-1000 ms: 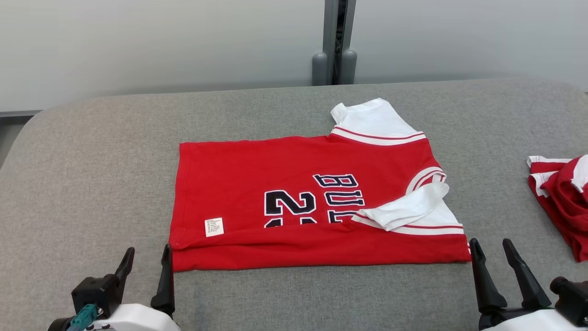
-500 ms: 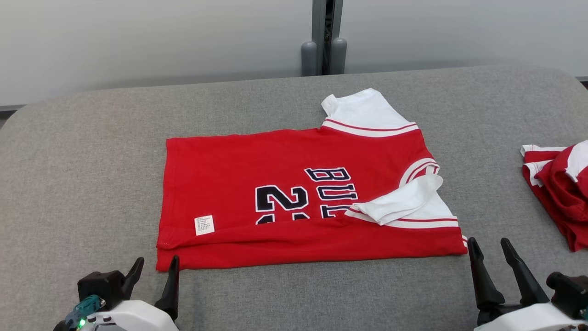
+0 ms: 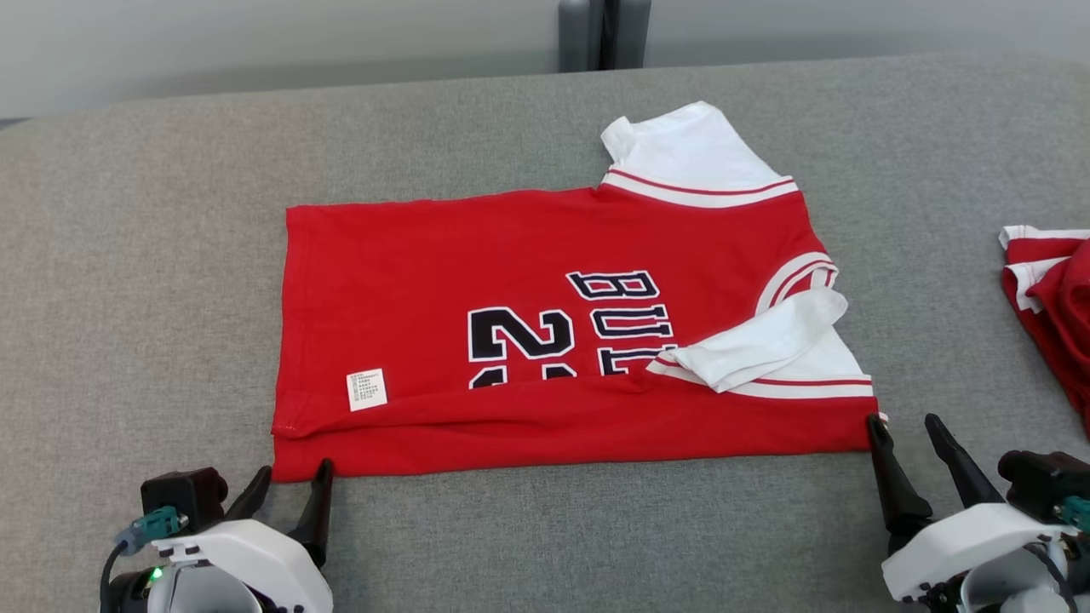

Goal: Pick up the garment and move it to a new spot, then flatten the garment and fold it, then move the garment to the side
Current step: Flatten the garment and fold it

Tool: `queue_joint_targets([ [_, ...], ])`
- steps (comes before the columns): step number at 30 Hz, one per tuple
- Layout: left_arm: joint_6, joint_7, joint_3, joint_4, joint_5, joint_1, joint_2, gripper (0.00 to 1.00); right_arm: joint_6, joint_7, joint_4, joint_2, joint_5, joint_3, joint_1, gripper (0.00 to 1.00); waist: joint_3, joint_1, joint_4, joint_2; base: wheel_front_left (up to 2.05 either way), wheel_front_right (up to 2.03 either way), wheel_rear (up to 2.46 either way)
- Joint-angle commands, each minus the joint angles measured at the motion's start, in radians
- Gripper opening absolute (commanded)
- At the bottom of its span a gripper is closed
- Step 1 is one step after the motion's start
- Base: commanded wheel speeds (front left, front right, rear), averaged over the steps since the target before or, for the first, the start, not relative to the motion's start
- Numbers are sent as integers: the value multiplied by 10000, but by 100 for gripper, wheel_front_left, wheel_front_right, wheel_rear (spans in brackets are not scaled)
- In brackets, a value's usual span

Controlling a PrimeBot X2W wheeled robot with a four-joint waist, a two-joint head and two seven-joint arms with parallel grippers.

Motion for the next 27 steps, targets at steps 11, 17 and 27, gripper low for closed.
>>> queue_joint_targets([
  [11, -521, 199, 57, 797, -496, -467, -191, 100, 22, 147, 1349, -303, 861, 852, -918, 100, 423, 0, 82, -1, 0, 0, 0],
  [17, -766, 461, -47, 744, -771, -346, -285, 0, 22, 234, 1622, -377, 1355, 1246, -1119, 0, 399, 0, 91, -1, 0, 0, 0],
  [27, -1068, 564, 246, -52, -1279, -78, -25, 0, 14, 529, 972, -653, 2470, 1301, -756, 0, 315, 0, 327, -1, 0, 0, 0],
])
